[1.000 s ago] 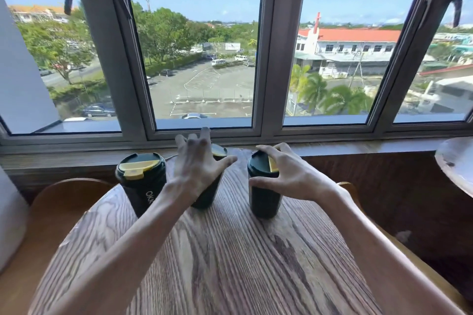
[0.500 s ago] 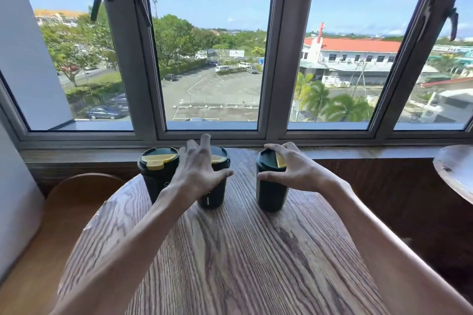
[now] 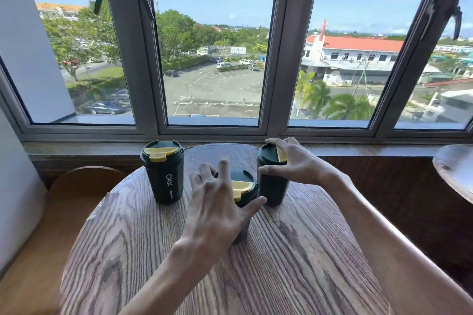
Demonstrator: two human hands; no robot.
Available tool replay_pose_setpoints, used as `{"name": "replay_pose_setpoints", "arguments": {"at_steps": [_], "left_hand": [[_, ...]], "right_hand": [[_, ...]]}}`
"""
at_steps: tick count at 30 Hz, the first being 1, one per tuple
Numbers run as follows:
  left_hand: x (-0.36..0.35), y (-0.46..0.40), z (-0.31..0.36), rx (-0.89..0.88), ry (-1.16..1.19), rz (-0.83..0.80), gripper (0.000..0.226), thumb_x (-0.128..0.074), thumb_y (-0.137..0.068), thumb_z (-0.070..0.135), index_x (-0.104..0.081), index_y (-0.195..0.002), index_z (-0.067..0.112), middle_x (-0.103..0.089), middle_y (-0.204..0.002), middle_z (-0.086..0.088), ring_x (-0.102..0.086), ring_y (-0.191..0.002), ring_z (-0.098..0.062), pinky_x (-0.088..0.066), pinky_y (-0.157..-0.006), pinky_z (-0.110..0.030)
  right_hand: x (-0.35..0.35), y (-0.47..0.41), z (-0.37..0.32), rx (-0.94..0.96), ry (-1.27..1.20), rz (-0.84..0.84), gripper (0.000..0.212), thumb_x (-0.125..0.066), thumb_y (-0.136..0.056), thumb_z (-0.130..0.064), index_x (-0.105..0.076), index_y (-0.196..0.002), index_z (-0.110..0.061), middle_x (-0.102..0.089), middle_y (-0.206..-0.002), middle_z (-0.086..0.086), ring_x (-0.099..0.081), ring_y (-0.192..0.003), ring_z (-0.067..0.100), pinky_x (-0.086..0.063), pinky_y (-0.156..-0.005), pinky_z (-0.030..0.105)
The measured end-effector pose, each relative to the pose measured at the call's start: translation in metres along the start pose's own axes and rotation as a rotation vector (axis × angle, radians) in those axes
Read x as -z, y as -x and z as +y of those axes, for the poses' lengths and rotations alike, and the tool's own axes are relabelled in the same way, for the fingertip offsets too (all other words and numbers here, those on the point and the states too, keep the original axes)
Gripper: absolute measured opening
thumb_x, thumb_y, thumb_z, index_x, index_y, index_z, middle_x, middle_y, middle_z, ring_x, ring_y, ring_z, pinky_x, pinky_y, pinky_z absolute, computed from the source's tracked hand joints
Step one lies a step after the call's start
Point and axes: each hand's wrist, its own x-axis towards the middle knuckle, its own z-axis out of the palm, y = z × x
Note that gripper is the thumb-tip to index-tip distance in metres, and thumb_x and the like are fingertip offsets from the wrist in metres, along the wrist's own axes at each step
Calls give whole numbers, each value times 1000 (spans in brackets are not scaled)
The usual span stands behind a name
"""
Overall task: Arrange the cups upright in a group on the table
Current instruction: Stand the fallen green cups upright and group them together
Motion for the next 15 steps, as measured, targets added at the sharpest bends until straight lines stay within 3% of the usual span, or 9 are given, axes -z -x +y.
{"name": "replay_pose_setpoints", "arguments": {"at_steps": [5, 8, 10, 12, 15], "left_hand": [[10, 2, -7, -35, 83, -43, 105, -49, -60, 88, -20, -142, 29, -34, -131, -6, -35, -124, -23, -42, -101, -41], [25, -7, -29, -62, 256, 168, 89, -37, -68, 86, -35, -137, 29, -37, -133, -1, -34, -125, -15, -35, -102, -35], [31, -19, -55, -44, 335, 393, 71, -44, -78, 72, -44, -130, 24, -40, -131, -4, -38, -124, -17, -36, -105, -39], [29, -26, -81, 41, 389, 516, 65, -62, -80, 60, -43, -127, 19, -39, -129, -10, -41, -120, -21, -40, -102, -41], [8, -26, -110, 237, 500, 432, 82, -80, -67, 39, -33, -130, 18, -33, -135, -17, -35, -128, -28, -40, -100, -38]], "right_hand": [[1, 4, 1, 27, -34, 17, 97, -75, -74, -56, -25, -152, -28, -34, -145, 7, -38, -135, 26, -33, -108, 34], [0, 10, 12, 53, -118, 82, 111, -79, -66, -57, -14, -153, -34, -29, -153, 6, -32, -140, 23, -29, -112, 38], [-4, 14, 25, 57, -243, 112, 118, -83, -62, -56, -10, -153, -37, -32, -154, 4, -37, -139, 21, -32, -114, 41], [-11, 21, 37, 24, -436, 103, 117, -88, -65, -39, -10, -153, -37, -47, -141, 0, -53, -126, 20, -43, -104, 35], [-25, 28, 48, -17, -611, 105, 103, -88, -67, -18, -25, -149, -28, -55, -124, 0, -63, -110, 20, -54, -81, 26]]}}
